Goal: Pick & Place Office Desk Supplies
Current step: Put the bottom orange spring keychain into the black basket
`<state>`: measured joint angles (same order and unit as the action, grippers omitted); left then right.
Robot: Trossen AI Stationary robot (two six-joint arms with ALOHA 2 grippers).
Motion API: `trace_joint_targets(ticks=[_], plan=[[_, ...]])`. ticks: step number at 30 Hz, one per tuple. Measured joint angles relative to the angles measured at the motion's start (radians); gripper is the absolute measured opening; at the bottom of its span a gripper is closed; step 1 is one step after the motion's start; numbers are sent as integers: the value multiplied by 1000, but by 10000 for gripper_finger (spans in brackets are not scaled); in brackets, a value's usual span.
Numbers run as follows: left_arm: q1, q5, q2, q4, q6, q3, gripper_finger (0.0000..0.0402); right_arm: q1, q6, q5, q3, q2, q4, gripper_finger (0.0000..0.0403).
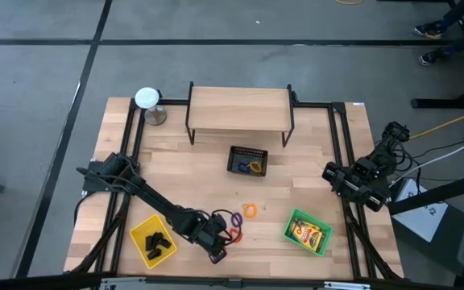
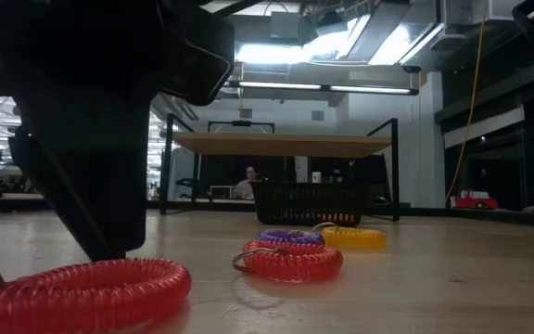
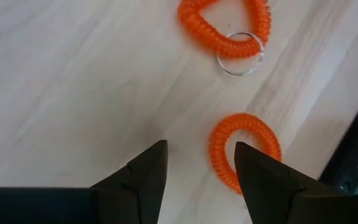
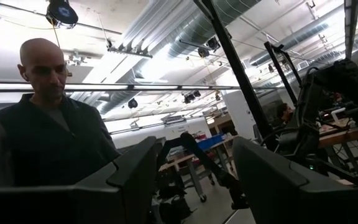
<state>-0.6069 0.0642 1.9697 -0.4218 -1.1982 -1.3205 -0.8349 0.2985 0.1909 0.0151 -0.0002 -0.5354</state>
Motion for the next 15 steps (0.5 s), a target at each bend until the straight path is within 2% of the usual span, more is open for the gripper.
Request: trace_joint_targets(ticks=[8,15], plan=[[13,13,6,-60,6,-2,184,0,0,3,0,0,-5,214],[21,-10,14,-8,11,-1,184,0,5,11,0,0,-4,214]])
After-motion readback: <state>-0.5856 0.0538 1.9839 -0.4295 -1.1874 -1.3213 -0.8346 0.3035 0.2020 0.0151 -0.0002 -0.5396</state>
